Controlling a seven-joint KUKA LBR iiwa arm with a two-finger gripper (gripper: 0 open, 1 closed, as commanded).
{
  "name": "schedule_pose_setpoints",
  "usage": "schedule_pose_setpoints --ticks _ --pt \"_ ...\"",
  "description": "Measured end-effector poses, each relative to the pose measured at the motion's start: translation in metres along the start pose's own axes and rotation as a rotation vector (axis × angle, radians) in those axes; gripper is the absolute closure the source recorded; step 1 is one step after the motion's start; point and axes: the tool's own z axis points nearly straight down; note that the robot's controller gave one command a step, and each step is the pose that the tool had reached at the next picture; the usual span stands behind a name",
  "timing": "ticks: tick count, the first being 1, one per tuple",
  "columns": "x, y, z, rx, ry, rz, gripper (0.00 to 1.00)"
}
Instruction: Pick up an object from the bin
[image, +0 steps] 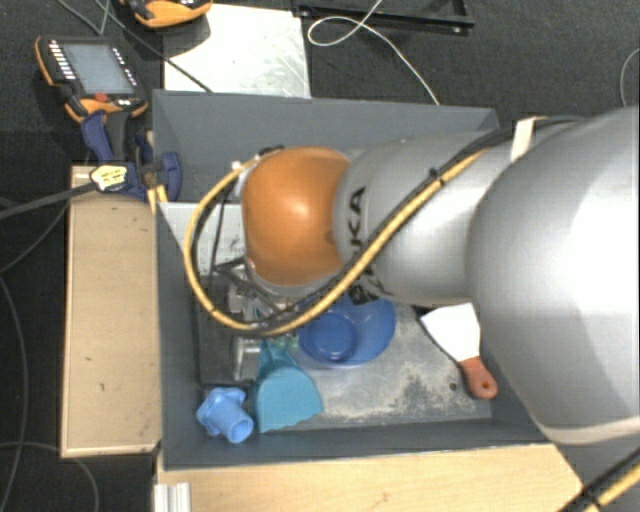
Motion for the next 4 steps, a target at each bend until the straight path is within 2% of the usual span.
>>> schedule_pose_setpoints --ticks 1,2,3,4 --pt "-0.002 -0.001 -0.005 -0.002 -0.007 0.007 0.00" --pt "-0.002 -0.002 -0.006 -0.001 -0.006 0.004 0.00" --pt "-0.001 -0.012 -0.014 -0.002 -0.011 -0.043 0.00" --pt "-0.004 -0.006 -0.061 -0.002 -0.008 -0.045 0.00"
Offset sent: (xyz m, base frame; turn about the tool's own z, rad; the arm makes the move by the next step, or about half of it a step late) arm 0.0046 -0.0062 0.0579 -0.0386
